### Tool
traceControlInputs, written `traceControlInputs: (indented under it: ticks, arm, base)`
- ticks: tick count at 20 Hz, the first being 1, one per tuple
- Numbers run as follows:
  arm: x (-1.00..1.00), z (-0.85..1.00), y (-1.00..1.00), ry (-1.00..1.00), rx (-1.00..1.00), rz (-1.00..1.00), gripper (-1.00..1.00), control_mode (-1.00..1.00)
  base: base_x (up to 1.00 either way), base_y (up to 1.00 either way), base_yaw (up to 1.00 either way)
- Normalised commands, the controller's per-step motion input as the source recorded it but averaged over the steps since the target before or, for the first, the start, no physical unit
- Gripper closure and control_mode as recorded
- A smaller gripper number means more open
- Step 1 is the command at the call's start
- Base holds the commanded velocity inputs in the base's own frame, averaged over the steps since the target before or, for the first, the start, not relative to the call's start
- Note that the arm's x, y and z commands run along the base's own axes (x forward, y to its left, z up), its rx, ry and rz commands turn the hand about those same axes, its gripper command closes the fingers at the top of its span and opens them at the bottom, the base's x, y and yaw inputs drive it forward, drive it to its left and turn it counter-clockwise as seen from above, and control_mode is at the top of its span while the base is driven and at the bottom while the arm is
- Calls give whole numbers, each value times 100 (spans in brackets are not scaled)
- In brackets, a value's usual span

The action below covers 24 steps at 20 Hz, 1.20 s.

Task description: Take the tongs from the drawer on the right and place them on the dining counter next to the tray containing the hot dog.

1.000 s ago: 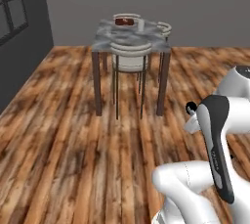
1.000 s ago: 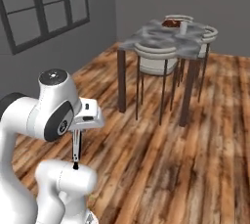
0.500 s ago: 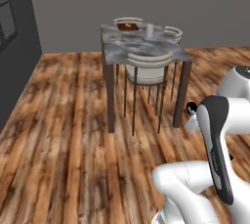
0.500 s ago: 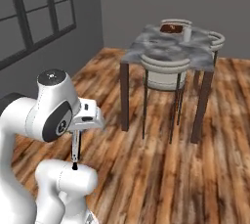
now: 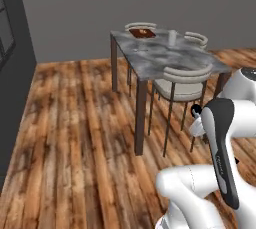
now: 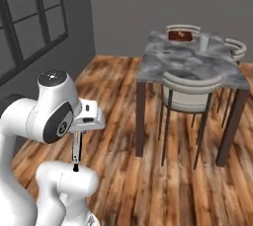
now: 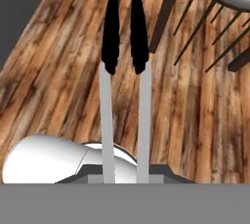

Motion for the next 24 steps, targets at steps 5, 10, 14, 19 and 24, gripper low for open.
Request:
traceControlInputs:
  ticks: [5,10,14,19,24]
  arm:
    - [0,0,0,0,0,0,100,100]
    - [0,0,0,0,0,0,100,100]
    - [0,0,0,0,0,0,100,100]
    - [0,0,0,0,0,0,100,100]
    - [0,0,0,0,0,0,100,100]
  base:
    - [100,92,-32]
    - [100,87,-29]
    - [100,67,-20]
    - [100,40,-15]
    - [100,16,-9]
